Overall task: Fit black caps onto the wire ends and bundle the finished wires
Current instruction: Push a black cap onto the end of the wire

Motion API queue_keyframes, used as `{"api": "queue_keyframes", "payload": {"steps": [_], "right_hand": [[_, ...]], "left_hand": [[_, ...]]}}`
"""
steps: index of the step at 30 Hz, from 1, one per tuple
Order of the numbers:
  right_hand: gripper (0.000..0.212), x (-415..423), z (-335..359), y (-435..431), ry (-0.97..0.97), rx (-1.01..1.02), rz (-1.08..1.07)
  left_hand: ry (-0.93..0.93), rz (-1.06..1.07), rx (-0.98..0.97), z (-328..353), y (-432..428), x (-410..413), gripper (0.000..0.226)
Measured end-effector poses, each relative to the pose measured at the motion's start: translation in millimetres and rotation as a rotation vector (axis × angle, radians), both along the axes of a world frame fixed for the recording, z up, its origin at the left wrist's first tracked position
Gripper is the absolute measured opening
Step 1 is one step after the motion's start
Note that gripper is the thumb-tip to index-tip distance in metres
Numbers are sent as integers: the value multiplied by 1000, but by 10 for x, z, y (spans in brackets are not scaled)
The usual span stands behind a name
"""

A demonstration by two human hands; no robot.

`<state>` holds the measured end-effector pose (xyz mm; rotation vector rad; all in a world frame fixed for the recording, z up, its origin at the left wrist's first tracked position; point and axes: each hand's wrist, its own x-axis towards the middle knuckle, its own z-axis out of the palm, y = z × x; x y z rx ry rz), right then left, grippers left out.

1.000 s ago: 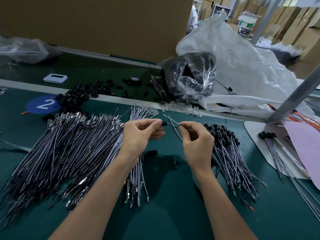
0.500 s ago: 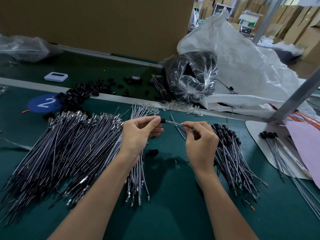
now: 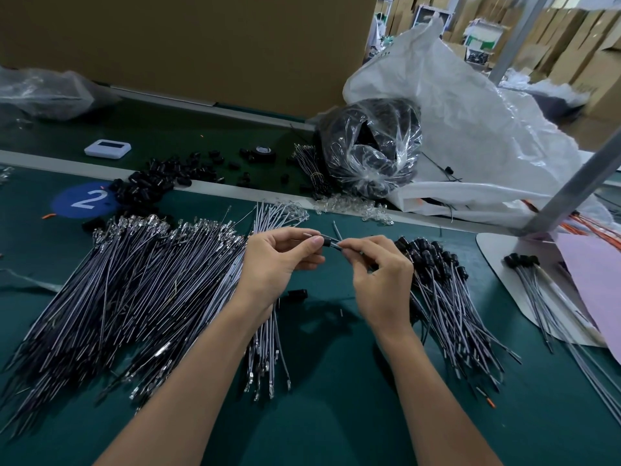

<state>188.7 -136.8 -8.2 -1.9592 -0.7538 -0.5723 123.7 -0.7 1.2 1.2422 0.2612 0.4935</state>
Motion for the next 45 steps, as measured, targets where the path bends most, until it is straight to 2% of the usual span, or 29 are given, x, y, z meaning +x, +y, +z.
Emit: {"api": "queue_keyframes", "payload": {"steps": [4,9,15,19,24,27,32,35,37,39,41,43,45], "right_hand": [[15,1,-1,1,25,41,51],[30,-17,6,22,67,27,141],[13,-25,12,28,-10,1,104],[11,-35,5,25,-1,-29,62],[10,8,18,-16,55,-11,-11],[9,-4,14,8,88,-16,16],[13,-25,58,19,458,259,157],[9,-40,119,28,721,618,369],[14,-26,173,-4,901,862,539],[16,-14,212,-72,1030,1031,667],[20,-4,209,-127,1100,1123,745],[19,-8,191,-132,1143,1128,785],[27,-15,171,-99,1147,1039,813]], "left_hand": [[5,-31,16,13,-7,-6,6],[19,-34,31,17,-9,-16,10],[44,-40,64,10,-36,-10,9],[11,107,61,46,-35,-4,7],[-93,414,-146,94,143,-55,15],[-91,496,-181,84,162,-51,17],[-114,459,-260,85,163,-42,19],[-134,320,-325,102,163,-67,21],[-163,187,-377,119,160,-99,26],[-190,51,-447,124,171,-135,45],[-189,-23,-475,108,188,-142,57],[-135,-17,-372,80,192,-121,51],[-69,-36,-215,75,156,-89,39]]}}
